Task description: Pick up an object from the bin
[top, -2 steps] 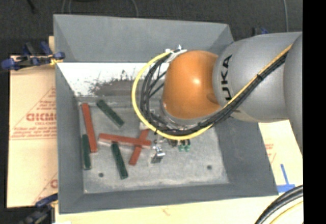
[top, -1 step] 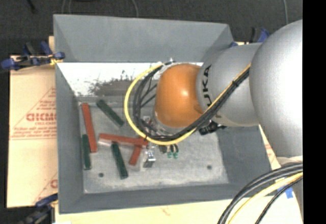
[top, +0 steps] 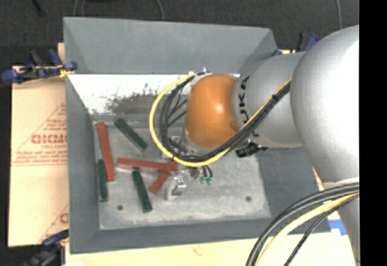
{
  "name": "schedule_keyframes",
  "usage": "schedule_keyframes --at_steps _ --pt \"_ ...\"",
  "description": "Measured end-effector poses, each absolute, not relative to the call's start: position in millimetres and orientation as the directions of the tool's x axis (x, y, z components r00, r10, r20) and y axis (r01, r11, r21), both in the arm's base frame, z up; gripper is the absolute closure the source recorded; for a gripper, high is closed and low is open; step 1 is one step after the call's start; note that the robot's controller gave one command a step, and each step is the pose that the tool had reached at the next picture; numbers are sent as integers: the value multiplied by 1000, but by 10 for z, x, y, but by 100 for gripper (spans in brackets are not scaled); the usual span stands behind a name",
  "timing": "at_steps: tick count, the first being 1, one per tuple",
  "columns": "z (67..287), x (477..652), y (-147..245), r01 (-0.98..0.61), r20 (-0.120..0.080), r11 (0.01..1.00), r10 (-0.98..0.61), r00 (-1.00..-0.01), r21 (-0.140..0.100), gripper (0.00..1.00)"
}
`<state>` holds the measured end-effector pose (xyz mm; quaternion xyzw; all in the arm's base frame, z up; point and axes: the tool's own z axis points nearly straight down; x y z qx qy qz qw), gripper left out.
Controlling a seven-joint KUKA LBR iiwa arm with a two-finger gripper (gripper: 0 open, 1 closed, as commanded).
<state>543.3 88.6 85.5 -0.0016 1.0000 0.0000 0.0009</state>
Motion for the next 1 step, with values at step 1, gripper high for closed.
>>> schedule_keyframes --at_steps 1 --pt "818 6282 1446 -273 1 962 -273 -962 -1 100"
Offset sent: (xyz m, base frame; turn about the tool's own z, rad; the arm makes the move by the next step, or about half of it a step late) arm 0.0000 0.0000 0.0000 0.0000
